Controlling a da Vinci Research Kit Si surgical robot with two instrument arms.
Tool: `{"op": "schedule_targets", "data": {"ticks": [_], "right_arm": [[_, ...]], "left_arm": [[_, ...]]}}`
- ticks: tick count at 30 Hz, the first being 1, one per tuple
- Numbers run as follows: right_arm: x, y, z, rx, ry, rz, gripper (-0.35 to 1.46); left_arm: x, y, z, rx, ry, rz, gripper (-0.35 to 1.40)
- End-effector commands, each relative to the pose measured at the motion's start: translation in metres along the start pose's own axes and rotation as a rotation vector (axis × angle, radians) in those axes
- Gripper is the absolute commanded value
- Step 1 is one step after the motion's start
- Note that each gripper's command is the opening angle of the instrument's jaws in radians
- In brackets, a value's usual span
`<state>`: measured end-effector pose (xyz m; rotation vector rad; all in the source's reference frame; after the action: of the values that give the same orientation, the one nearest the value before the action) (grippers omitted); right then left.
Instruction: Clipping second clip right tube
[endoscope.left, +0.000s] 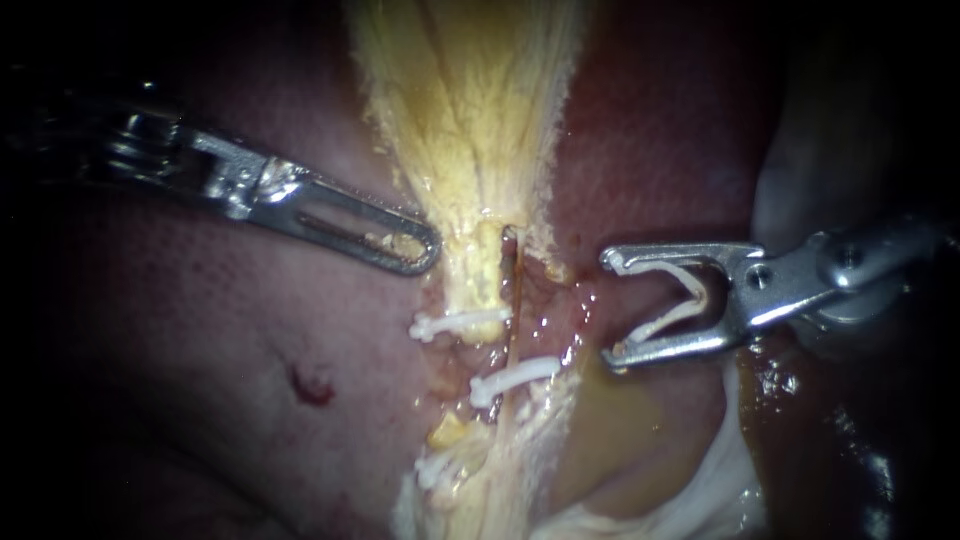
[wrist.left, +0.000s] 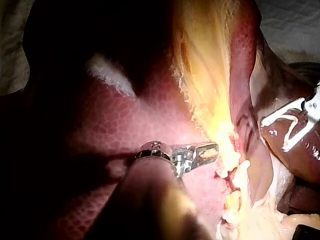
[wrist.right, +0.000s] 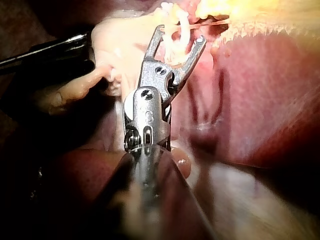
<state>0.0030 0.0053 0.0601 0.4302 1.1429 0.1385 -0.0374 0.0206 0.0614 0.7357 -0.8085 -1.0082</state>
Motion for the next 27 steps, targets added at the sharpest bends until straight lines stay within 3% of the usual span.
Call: {"op": "schedule_targets", "data": {"ticks": [1,6,11,18,27], "right_arm": [[0.0000,0.0000,0.0000,0.000,0.000,0.000,0.50],[-0.0001,0.0000,0.0001,0.000,0.000,0.000,0.50],[-0.0002,0.0000,0.0001,0.000,0.000,-0.001,0.50],[-0.0001,0.0000,0.0003,-0.001,-0.001,-0.001,0.50],[-0.0002,-0.0001,0.0008,0.000,-0.001,-0.002,0.50]], "left_arm": [[0.0000,0.0000,-0.0001,0.000,0.000,0.000,-0.35],[-0.0004,-0.0001,-0.0009,0.006,0.004,-0.001,-0.35],[-0.0019,-0.0007,-0.0043,-0.001,-0.004,-0.009,-0.35],[-0.0033,-0.0017,-0.0091,-0.002,-0.048,-0.024,-0.35],[-0.0036,-0.0019,-0.0098,-0.001,-0.059,-0.035,-0.35]]}}
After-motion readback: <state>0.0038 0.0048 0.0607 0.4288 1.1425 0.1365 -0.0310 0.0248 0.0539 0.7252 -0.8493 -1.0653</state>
